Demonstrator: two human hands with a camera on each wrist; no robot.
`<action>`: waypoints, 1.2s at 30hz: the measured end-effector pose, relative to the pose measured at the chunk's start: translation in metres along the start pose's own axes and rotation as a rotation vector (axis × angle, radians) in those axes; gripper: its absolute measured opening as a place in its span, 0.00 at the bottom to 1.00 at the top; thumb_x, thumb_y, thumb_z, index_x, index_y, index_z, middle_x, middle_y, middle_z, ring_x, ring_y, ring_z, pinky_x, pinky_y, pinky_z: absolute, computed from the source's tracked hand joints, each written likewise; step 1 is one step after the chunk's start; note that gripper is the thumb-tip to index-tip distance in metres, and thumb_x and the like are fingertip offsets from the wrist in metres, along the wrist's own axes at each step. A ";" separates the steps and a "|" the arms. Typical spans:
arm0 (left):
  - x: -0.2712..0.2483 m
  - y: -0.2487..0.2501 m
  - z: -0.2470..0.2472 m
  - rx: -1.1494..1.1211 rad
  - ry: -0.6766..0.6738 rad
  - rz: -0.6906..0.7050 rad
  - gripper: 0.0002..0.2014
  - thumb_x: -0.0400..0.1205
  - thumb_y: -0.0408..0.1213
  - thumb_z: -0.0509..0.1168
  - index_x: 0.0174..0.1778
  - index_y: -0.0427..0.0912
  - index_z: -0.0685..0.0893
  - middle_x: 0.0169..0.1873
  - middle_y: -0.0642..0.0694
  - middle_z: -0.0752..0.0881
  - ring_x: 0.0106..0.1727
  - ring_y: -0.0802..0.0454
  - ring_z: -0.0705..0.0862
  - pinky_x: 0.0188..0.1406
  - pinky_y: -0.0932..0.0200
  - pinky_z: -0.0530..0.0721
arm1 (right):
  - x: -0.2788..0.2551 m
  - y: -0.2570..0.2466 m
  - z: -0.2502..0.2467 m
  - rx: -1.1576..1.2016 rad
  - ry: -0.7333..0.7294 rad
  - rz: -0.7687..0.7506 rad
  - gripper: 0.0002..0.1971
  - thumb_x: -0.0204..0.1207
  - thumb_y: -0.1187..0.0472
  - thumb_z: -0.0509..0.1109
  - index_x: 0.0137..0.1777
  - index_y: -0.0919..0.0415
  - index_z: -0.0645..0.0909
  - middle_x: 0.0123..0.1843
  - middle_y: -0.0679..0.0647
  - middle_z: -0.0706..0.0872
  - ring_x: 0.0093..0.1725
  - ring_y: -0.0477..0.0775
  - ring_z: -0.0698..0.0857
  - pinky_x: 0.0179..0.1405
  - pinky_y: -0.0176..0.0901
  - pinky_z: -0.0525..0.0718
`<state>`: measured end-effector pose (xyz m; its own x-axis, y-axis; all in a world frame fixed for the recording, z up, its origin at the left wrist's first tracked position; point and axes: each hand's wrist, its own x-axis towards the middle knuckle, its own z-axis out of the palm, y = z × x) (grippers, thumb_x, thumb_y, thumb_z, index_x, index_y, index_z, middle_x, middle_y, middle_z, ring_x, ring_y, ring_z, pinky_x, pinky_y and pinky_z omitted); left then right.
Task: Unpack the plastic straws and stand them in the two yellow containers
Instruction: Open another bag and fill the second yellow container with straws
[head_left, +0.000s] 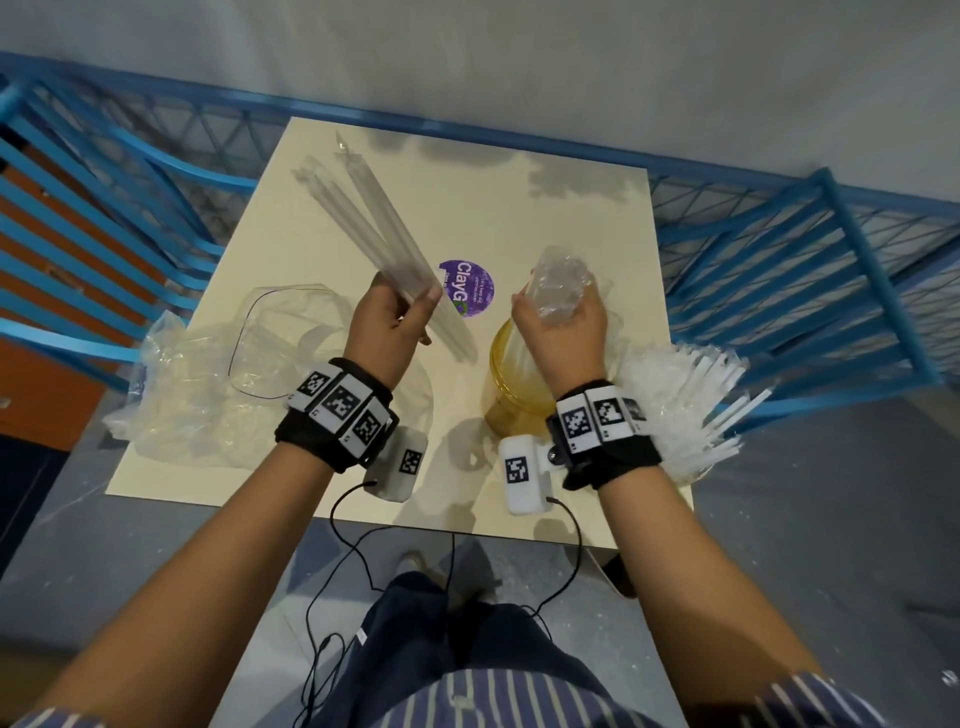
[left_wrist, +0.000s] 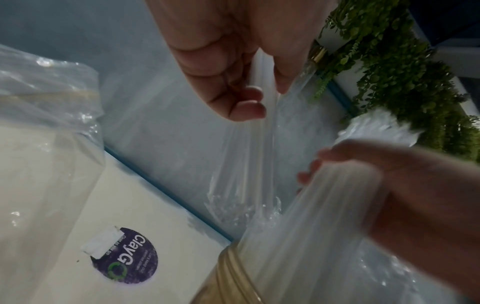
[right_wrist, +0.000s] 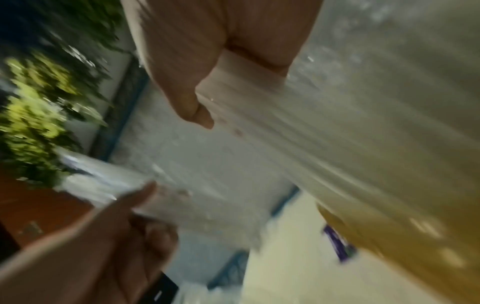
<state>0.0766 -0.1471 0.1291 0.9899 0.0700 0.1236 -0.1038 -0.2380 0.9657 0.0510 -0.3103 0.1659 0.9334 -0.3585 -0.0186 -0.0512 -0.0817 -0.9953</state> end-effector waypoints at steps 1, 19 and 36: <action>0.000 0.001 0.001 -0.011 0.002 -0.006 0.05 0.80 0.41 0.64 0.43 0.48 0.73 0.25 0.49 0.76 0.20 0.64 0.78 0.31 0.61 0.80 | -0.004 0.008 0.005 -0.037 -0.005 0.030 0.20 0.73 0.71 0.72 0.63 0.63 0.73 0.49 0.42 0.78 0.43 0.27 0.79 0.37 0.08 0.70; -0.023 0.015 -0.009 -0.095 0.094 -0.010 0.05 0.82 0.32 0.63 0.44 0.45 0.74 0.29 0.47 0.78 0.23 0.65 0.81 0.30 0.62 0.85 | 0.008 0.028 -0.003 -0.641 -0.353 0.022 0.65 0.54 0.65 0.86 0.83 0.55 0.42 0.82 0.56 0.58 0.79 0.56 0.66 0.78 0.49 0.68; -0.041 -0.010 0.075 0.094 -0.069 -0.010 0.08 0.78 0.45 0.67 0.49 0.48 0.79 0.57 0.43 0.71 0.48 0.51 0.83 0.52 0.61 0.83 | -0.157 0.135 -0.160 -1.022 -0.653 -0.182 0.17 0.74 0.41 0.60 0.29 0.50 0.70 0.21 0.46 0.76 0.24 0.46 0.75 0.23 0.32 0.65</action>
<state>0.0439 -0.2204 0.0971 0.9955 0.0063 0.0947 -0.0874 -0.3278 0.9407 -0.1592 -0.4138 0.0499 0.9439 0.2432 -0.2236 0.1171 -0.8792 -0.4618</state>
